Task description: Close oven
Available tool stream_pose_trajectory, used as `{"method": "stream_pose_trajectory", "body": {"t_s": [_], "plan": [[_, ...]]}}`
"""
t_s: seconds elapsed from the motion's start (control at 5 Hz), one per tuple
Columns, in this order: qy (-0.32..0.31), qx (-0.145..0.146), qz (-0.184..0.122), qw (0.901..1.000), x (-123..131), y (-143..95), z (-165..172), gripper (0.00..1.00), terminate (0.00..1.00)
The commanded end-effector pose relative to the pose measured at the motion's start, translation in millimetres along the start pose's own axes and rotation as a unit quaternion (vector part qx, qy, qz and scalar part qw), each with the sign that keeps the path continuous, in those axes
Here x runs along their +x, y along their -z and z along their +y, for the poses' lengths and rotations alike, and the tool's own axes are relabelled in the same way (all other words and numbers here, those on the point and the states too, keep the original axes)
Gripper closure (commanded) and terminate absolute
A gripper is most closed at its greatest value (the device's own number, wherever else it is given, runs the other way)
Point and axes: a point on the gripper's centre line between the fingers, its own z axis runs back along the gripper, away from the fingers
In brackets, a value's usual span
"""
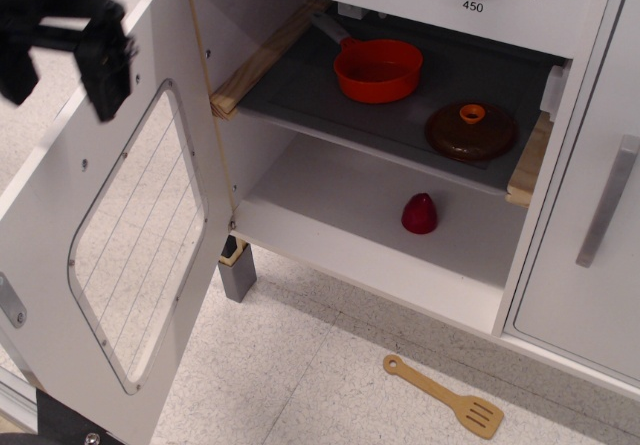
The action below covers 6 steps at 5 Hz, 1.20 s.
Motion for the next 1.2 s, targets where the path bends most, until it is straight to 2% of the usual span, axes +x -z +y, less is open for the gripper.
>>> {"method": "stream_pose_trajectory", "body": {"t_s": [0.0, 0.4, 0.6, 0.8, 1.0], "plan": [[-0.046, -0.003, -0.009, 0.9989, 2, 25, -3, 0.0, 0.0], [-0.086, -0.02, 0.017, 0.996, 4, 42, -37, 0.0, 0.0], [-0.115, -0.047, 0.019, 0.9921, 11, 43, -69, 0.0, 0.0], [-0.151, -0.072, 0.002, 0.9858, 22, 38, -104, 0.0, 0.0], [-0.194, -0.078, 0.002, 0.978, 31, 33, -143, 0.0, 0.0]]}}
